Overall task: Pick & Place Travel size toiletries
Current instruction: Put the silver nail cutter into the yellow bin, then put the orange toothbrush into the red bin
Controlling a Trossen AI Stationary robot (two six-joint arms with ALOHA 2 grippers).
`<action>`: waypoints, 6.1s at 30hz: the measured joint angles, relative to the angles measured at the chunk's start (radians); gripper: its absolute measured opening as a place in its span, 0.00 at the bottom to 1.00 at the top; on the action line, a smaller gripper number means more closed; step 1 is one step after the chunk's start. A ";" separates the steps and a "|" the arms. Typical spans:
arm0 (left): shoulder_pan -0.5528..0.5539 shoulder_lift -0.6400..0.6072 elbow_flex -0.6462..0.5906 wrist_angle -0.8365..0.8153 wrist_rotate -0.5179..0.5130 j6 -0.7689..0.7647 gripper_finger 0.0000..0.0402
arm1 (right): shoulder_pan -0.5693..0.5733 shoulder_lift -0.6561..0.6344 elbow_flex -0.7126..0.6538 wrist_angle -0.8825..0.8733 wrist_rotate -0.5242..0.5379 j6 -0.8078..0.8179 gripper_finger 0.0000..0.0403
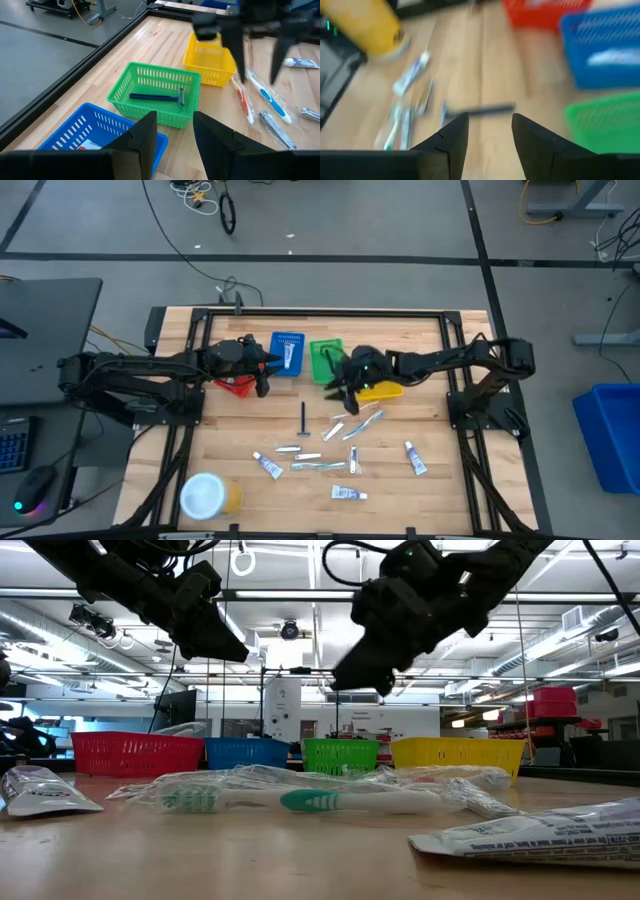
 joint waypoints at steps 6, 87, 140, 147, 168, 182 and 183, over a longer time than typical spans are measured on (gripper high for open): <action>0.000 0.000 0.000 -0.002 0.000 0.000 0.34 | 0.079 0.000 0.000 -0.202 0.066 -0.043 0.42; 0.000 0.000 0.001 -0.029 0.000 0.001 0.34 | 0.200 -0.165 -0.002 -0.269 0.271 -0.303 0.18; 0.000 0.000 0.000 0.005 -0.030 -0.044 0.34 | -0.067 -0.248 -0.390 -0.176 0.496 0.110 0.38; 0.000 0.000 0.000 0.005 -0.030 -0.060 0.34 | -0.067 -0.248 -0.364 -0.068 0.496 0.029 0.45; 0.000 0.000 0.000 0.009 -0.030 -0.090 0.34 | 0.140 -0.100 -0.245 0.067 0.216 -0.116 0.46; 0.000 0.000 0.000 0.017 -0.030 -0.093 0.34 | 0.147 0.117 0.082 -0.317 0.191 -0.253 0.45; 0.000 0.000 0.000 0.017 -0.030 -0.093 0.34 | 0.145 0.135 0.088 -0.318 0.191 -0.253 0.44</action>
